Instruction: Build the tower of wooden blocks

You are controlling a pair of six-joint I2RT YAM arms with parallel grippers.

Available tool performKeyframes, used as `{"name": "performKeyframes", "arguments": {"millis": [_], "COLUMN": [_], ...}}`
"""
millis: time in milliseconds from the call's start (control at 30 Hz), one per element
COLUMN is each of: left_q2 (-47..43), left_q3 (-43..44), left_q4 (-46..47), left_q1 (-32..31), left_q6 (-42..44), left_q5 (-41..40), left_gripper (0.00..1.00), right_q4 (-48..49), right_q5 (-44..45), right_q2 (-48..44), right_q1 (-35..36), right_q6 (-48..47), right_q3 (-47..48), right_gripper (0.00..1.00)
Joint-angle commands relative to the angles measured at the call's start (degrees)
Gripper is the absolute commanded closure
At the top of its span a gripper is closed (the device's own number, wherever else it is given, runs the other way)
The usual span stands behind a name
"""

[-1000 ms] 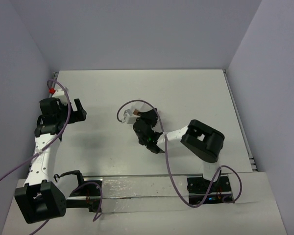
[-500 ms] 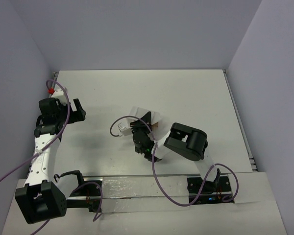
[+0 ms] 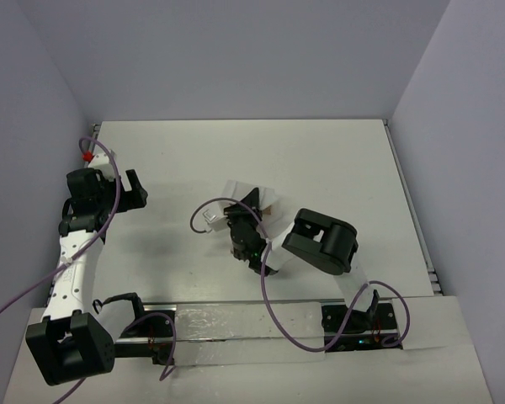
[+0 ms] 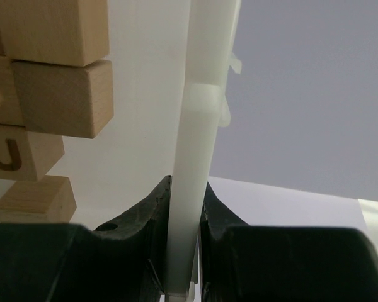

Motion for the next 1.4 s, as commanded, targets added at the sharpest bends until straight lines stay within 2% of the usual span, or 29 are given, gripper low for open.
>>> {"name": "performKeyframes", "arguments": {"millis": [0,100,267,400,500,633,733,800,900,967,1000,1067,1100,1133,1167,1233,1300,1367], "left_q2": [-1.7,-0.7,-1.1,-1.3,-0.6,-1.2,-0.4,-1.2,-0.9,-0.5,-0.9,-1.2,-1.0,-0.6,-0.3,-0.8,-0.7,-0.5], "left_q3": [0.2,0.7,0.5,0.4,1.0,0.2,1.1,0.1,0.7,1.1,0.7,-0.2,0.0,0.5,1.3,0.1,0.4,0.9], "left_q4": [1.3,1.4,1.3,1.9,1.0,2.3,1.0,1.7,1.9,1.1,1.5,2.6,2.5,1.9,1.3,2.3,2.4,1.4], "left_q1": [0.5,0.6,0.6,0.6,0.6,0.6,0.6,0.6,0.6,0.6,0.6,0.6,0.6,0.6,0.6,0.7,0.7,0.7], "left_q6": [-0.1,-0.4,-0.2,-0.3,-0.2,-0.3,-0.4,-0.3,-0.4,-0.4,-0.3,-0.3,-0.5,-0.5,-0.5,-0.5,-0.5,-0.4], "left_q5": [1.2,1.7,1.4,2.0,1.9,2.2,2.3,2.3,2.6,2.5,2.4,2.3,2.5,2.7,2.9,2.9,2.4,2.5], "left_gripper": [0.01,0.01,0.01,0.01,0.01,0.01,0.01,0.01,0.01,0.01,0.01,0.01,0.01,0.01,0.01,0.01,0.01,0.01], "right_q4": [30.3,30.4,30.3,30.4,30.3,30.4,30.4,30.4,30.4,30.4,30.4,30.5,30.4,30.3,30.3,30.5,30.4,30.4], "right_q5": [1.0,0.1,1.2,-0.2,0.4,-1.9,0.1,0.5,-3.0,-0.4,0.0,-1.6,-4.8,-5.0,-4.2,-1.0,-5.2,-2.6], "right_q2": [-2.1,-2.4,-3.4,-4.2,-5.3,-6.3,-5.7,-4.7,-6.8,-5.7,-4.0,-4.8,-7.2,-7.5,-6.9,-3.1,-5.5,-3.1], "right_q1": [-2.6,1.5,-3.2,1.9,-3.4,1.8,-3.3,-2.0,2.6,-2.8,-3.2,-0.5,3.1,2.8,-0.5,-0.1,0.9,-4.0], "right_q6": [-0.4,-0.4,0.1,-0.1,-0.6,-1.0,-0.9,-3.0,-2.5,-3.5,-4.8,-5.0,-3.6,-3.2,-3.1,-6.2,-3.4,-4.3], "right_q3": [2.3,-0.5,2.6,-0.3,3.3,-0.4,3.9,5.2,1.4,6.4,7.1,4.1,0.3,0.4,4.4,6.0,2.5,5.5], "right_gripper": [1.0,1.0,1.0,1.0,1.0,1.0,1.0,1.0,1.0,1.0,1.0,1.0,1.0,1.0,1.0,1.0,1.0,1.0]}}
